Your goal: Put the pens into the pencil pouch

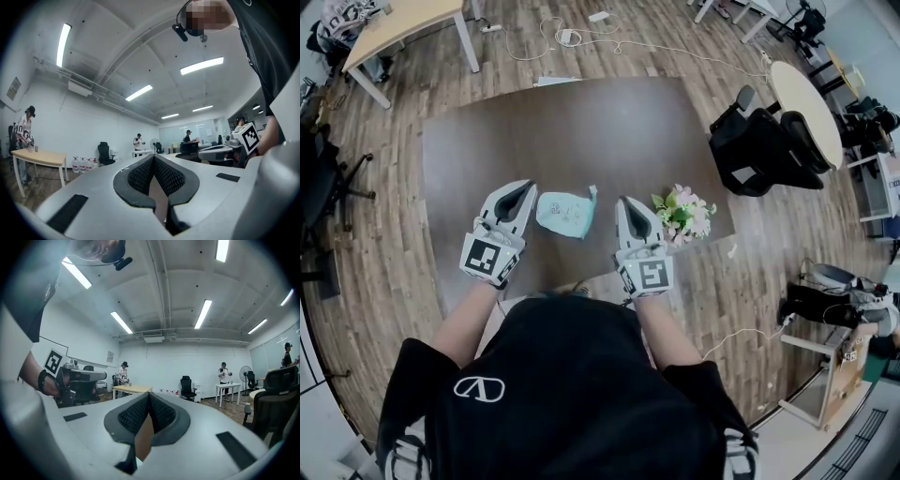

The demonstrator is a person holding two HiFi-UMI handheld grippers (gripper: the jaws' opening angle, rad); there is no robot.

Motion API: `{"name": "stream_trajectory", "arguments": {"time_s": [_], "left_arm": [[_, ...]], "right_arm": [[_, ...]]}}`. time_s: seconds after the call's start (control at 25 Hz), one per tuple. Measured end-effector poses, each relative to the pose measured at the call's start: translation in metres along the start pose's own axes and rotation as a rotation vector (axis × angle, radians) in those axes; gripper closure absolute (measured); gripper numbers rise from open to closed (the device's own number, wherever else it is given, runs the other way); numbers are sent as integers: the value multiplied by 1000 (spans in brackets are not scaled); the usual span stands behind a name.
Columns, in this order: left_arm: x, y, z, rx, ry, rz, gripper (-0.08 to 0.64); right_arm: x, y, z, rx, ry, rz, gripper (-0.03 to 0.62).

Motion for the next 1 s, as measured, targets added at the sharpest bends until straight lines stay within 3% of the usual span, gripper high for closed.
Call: {"name": "stream_trajectory", "arguments": {"time_s": [1.0], "left_arm": [[5,-5,3,3,-49,-19,557]], "right_arm": [[-4,-1,-4,-2,33,20,594]]}}
Point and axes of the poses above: the fingertips, and each gripper's own axes: z backward along the fingers, x to its left, y out of its underside, the point moved 9 cm from there along z, backward along the fingers
